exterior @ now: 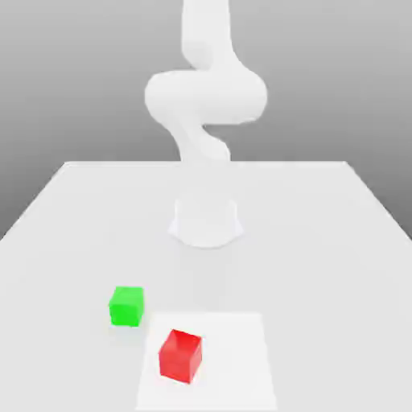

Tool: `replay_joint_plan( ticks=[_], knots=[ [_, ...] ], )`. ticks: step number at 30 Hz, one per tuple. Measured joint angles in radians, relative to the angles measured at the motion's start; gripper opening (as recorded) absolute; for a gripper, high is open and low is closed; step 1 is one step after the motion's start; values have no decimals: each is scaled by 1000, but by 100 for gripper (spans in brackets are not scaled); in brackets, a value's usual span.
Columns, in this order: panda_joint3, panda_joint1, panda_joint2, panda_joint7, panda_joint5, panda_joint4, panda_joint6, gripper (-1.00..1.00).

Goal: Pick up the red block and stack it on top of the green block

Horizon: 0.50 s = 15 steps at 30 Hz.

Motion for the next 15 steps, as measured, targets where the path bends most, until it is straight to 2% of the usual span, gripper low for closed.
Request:
replay_joint_plan(
  ticks=[15],
  knots=[
    [24, -83, 550, 183, -30, -207, 269, 0]
  ],
)
